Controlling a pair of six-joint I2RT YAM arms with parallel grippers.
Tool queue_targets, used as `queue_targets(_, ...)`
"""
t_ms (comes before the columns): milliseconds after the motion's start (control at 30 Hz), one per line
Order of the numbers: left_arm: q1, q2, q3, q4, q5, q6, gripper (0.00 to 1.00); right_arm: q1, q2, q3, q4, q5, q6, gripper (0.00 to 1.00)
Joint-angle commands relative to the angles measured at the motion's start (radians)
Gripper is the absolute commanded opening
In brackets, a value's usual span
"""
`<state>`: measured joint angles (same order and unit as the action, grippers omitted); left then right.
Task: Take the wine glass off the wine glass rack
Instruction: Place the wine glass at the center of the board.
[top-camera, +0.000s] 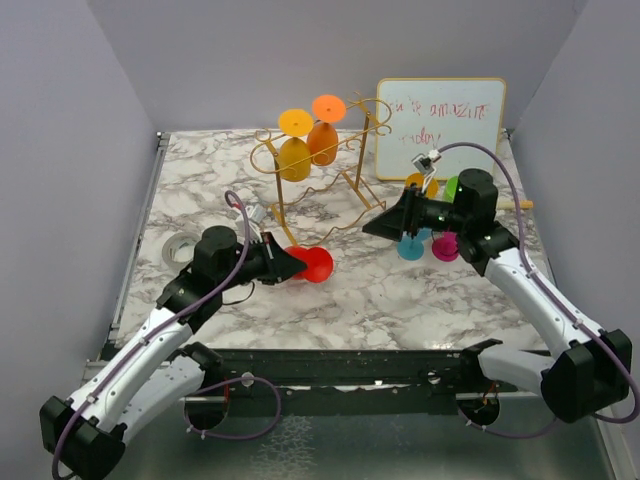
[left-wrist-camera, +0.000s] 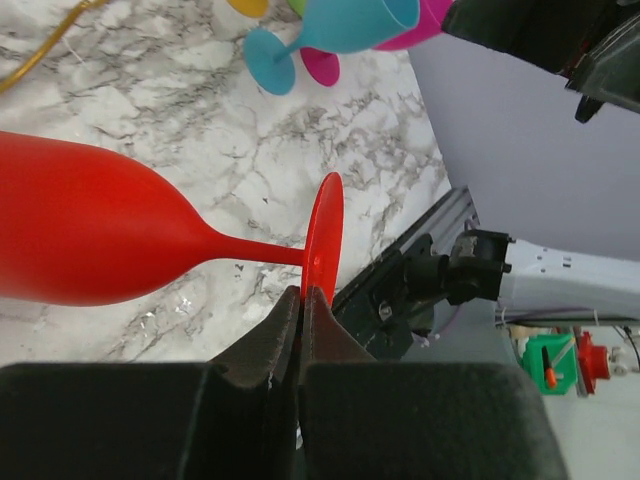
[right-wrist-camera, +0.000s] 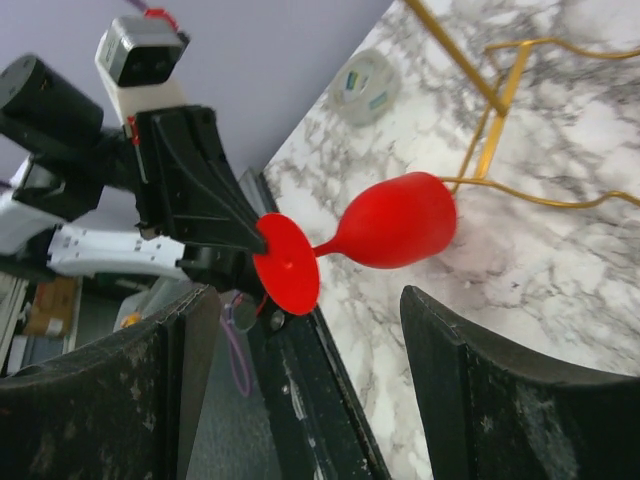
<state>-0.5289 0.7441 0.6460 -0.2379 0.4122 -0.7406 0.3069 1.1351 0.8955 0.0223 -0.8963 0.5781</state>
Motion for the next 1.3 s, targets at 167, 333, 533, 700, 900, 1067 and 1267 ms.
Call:
queue_targets(167, -0.159, 0.086, 0.045, 0.205, 0.024, 0.07, 0.0, 0.216, 0.116, 0.106, -0.154, 0.015, -0.187, 0.75)
queue_targets(333, -0.193, 0.082, 0.036, 0.231, -0.024, 0.107, 0.0, 0.228, 0.129, 0.12, -0.239, 0.024, -0.269, 0.73)
queue_targets(533, -0.199, 0.044, 0.007, 0.277, -0.063, 0.126, 0.0, 0.235, 0.104, 0.11, -0.283, -0.072, -0.347, 0.61)
queue_targets(700, -0.201, 0.065, 0.036, 0.285, -0.03, 0.152, 0.0, 0.254, 0.055, 0.089, -0.259, -0.125, -0.371, 0.5)
queue_targets(900, -0.203, 0.085, 0.046, 0.283, 0.002, 0.183, 0.0, 0.256, 0.033, 0.088, -0.235, -0.101, -0.372, 0.06)
queue_targets(1067, -0.204, 0.085, 0.054, 0.261, 0.045, 0.224, 0.3, 0.257, 0.026, 0.082, -0.249, -0.069, -0.388, 0.0)
queue_targets(1267, -0.203, 0.162, 0.145, 0.072, 0.171, 0.318, 0.38, 0.257, 0.002, 0.066, -0.245, -0.037, -0.409, 0.01)
